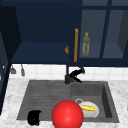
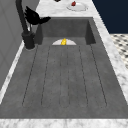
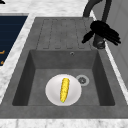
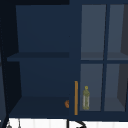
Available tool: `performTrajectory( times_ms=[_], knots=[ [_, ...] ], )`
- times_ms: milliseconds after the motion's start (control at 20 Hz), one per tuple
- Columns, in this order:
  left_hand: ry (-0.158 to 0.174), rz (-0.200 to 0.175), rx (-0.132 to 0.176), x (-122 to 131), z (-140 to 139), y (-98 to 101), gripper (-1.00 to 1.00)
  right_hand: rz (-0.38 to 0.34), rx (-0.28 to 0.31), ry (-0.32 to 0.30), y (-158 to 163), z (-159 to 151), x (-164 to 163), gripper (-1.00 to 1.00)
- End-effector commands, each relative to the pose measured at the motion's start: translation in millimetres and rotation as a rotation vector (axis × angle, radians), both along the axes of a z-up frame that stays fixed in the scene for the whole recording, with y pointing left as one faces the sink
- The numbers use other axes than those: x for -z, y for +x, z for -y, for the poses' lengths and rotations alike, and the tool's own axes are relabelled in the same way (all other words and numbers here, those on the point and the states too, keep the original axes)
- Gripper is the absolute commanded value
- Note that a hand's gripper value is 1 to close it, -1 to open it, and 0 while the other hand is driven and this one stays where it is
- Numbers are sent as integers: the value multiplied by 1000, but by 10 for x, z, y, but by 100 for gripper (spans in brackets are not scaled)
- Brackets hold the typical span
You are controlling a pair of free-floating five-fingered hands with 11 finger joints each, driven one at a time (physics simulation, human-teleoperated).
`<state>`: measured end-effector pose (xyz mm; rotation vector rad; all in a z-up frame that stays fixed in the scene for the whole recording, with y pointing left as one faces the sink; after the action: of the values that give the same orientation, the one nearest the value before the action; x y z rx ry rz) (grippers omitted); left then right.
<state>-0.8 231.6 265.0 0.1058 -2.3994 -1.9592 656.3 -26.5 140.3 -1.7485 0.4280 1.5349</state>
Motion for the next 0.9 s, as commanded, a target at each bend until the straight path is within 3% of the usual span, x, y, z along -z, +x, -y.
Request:
performTrajectory(
  times_ms=[0,200,450,550,650,750,850],
  knots=[
    [0,0,0,0,0,0,0,47,0,45,-256,-219,248,-100],
    [0,0,0,0,0,0,0,83,16,-22,-594,-165,103,-100],
    [0,0,0,0,0,0,0,135,19,-1,-899,-197,178,-100],
    [0,0,0,0,0,0,0,82,41,50,-837,-168,243,-100],
    [0,0,0,0,0,0,0,43,45,-40,-846,-169,169,-100],
    [0,0,0,0,0,0,0,32,61,-5,-867,-217,248,-100],
    [0,0,0,0,0,0,0,46,48,78,-969,-154,201,-100]
  ],
)
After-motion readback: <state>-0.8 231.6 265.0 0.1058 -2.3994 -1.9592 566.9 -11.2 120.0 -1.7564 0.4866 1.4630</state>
